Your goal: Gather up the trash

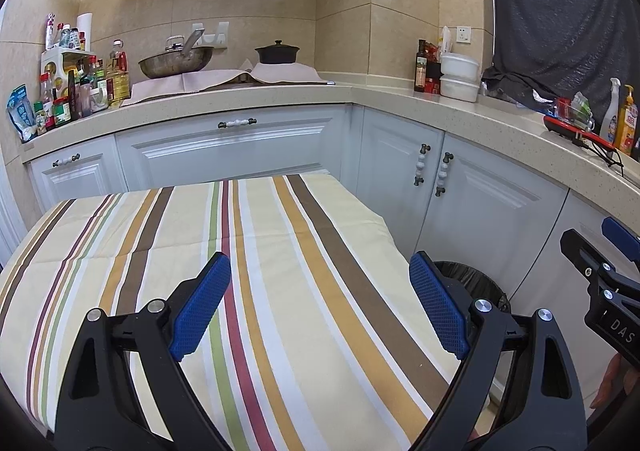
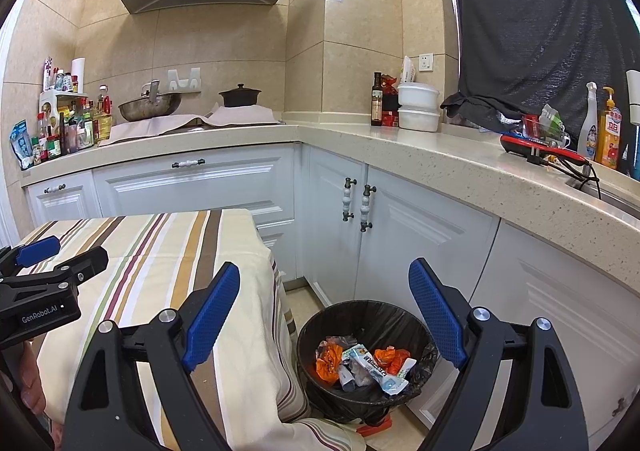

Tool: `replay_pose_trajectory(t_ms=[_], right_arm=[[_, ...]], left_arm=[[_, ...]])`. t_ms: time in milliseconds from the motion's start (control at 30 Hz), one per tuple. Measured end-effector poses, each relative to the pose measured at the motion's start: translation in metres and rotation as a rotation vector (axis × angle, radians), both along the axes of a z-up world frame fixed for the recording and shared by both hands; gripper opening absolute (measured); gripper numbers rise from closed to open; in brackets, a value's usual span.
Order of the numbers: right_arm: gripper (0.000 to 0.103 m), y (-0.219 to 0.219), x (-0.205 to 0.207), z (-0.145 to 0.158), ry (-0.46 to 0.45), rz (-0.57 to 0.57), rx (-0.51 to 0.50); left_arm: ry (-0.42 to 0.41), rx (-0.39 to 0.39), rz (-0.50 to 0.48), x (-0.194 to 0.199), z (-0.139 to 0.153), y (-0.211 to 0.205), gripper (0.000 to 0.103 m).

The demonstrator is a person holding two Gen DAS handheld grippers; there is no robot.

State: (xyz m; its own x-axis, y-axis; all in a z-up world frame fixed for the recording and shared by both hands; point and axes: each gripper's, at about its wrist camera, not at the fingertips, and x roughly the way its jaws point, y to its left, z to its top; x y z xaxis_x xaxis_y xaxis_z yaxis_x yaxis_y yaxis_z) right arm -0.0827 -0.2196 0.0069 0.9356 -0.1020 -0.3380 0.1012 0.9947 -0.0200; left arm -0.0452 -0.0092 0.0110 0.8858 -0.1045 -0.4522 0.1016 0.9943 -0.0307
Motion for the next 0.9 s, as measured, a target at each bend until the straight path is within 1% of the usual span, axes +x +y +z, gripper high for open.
replay_pose_trajectory(t_ms=[800, 900], right_arm=[[0.084, -0.0010, 0.0001, -0.0008, 0.004, 0.001, -0.002], [0.084, -0.0008, 0.0006, -0.0009, 0.004, 0.000, -0.001]], left_arm=[[0.001, -0.002, 0.001, -0.0008, -0.0024, 0.0022, 0.089], [0.003, -0.005, 0.006, -0.0010, -0.0024, 0.0022, 0.090]])
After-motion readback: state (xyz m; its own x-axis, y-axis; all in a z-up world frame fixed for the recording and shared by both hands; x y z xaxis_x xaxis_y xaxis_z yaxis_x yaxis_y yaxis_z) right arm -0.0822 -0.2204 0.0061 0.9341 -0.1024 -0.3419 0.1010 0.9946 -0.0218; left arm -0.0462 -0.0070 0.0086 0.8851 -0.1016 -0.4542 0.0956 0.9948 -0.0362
